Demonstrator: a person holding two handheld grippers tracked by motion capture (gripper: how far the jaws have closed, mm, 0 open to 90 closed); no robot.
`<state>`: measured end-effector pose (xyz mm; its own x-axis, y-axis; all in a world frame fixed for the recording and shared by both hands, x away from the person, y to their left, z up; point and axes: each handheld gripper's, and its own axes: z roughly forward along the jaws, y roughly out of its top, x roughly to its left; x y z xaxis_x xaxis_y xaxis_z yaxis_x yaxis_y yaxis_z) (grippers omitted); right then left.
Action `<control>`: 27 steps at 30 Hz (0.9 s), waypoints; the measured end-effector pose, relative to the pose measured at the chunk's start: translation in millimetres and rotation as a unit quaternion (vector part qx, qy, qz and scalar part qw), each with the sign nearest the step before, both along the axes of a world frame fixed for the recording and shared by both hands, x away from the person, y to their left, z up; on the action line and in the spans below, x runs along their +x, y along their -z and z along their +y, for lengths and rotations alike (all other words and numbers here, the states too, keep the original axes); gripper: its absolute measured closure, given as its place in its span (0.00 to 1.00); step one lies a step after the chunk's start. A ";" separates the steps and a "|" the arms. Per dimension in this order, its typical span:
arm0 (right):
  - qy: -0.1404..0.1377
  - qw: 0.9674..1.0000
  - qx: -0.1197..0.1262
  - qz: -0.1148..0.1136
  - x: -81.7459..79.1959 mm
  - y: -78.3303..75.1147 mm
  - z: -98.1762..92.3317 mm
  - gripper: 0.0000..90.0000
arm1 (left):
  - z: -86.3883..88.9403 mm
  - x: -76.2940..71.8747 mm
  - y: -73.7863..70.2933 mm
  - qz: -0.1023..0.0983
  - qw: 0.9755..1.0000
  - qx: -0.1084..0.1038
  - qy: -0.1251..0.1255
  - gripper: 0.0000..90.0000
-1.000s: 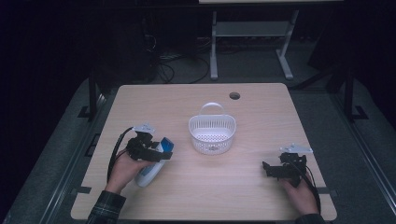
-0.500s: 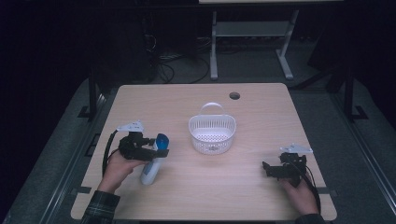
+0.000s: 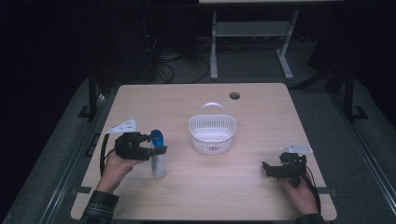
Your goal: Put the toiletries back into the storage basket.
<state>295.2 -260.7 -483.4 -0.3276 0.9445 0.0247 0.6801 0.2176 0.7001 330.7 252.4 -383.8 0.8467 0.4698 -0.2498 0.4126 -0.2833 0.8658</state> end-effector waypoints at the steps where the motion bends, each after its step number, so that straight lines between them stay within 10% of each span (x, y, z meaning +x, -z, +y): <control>1: 0.000 1.000 0.000 0.000 0.0 0.0 0.0 0.01 | 0.2 -0.2 -0.1 -0.002 1.000 -0.001 0.000 0.40; 27: 0.000 1.000 0.000 0.000 0.0 0.0 0.0 0.01 | -10.9 4.9 -14.5 -0.027 1.000 -0.007 -0.001 0.40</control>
<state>295.1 -260.6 -483.4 -0.3283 0.9442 0.0248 0.6798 0.2180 0.7002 335.7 241.4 -369.3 0.8583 0.4683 -0.2097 0.3653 -0.2706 0.8907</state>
